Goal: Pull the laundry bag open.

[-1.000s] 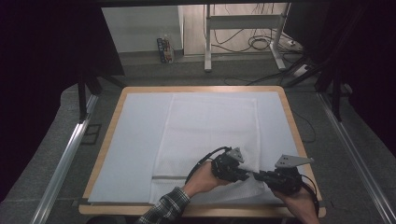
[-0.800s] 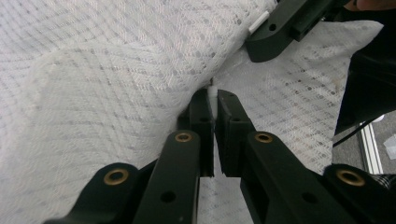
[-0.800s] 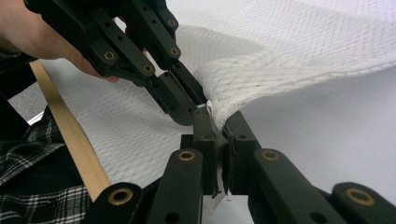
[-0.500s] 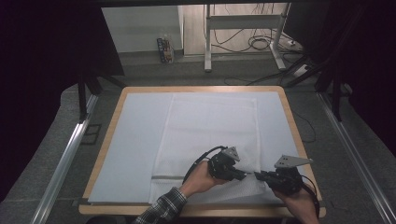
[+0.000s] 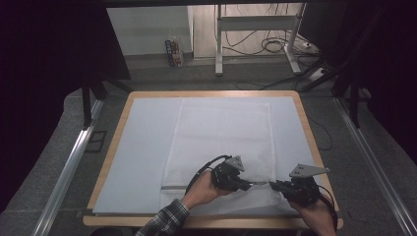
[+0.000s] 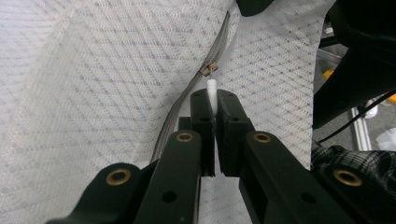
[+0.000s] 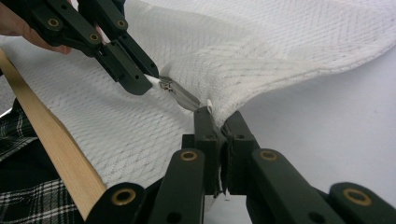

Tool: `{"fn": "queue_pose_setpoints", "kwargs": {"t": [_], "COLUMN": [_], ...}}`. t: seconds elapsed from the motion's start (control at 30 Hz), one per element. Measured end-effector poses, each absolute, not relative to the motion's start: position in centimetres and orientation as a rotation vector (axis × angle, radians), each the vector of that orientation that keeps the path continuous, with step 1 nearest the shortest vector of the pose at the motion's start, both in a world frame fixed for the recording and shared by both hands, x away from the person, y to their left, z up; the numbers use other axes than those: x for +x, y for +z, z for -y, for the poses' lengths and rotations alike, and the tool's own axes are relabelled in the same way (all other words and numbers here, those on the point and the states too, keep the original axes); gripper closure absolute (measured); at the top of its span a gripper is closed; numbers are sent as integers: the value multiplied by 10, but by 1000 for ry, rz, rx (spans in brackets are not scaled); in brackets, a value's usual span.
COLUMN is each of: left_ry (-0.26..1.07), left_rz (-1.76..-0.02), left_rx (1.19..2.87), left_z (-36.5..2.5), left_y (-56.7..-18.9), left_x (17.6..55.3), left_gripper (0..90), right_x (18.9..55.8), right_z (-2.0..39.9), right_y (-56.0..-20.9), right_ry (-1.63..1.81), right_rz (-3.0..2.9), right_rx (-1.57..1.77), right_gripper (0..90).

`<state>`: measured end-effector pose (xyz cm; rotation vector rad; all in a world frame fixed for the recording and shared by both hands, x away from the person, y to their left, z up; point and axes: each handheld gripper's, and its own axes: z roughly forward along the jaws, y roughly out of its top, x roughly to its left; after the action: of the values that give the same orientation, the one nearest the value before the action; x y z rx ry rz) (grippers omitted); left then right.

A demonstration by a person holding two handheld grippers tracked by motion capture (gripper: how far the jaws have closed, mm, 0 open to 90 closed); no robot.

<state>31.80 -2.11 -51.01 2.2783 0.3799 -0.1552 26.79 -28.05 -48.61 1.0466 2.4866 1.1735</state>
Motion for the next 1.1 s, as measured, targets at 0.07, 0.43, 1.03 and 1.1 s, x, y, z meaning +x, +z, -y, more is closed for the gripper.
{"fn": "queue_pose_setpoints", "kwargs": {"t": [0.07,0.43,1.03,1.1], "left_ry": [-157,-151,-168,-155], "left_rz": [-379,-377,-392,-391], "left_rx": [2270,2266,2265,2274], "left_z": [20,19,10,8], "left_y": [-511,-514,-513,-513], "left_x": [318,316,311,310], "left_gripper": [875,873,875,875], "right_x": [268,266,263,261], "right_z": [281,279,278,278], "right_y": [-487,-489,-490,-490], "right_ry": [1174,1178,1156,1148], "right_rz": [-2491,-2488,-2504,-2505], "right_rx": [1041,1032,1042,1034], "right_gripper": [856,846,857,857]}}
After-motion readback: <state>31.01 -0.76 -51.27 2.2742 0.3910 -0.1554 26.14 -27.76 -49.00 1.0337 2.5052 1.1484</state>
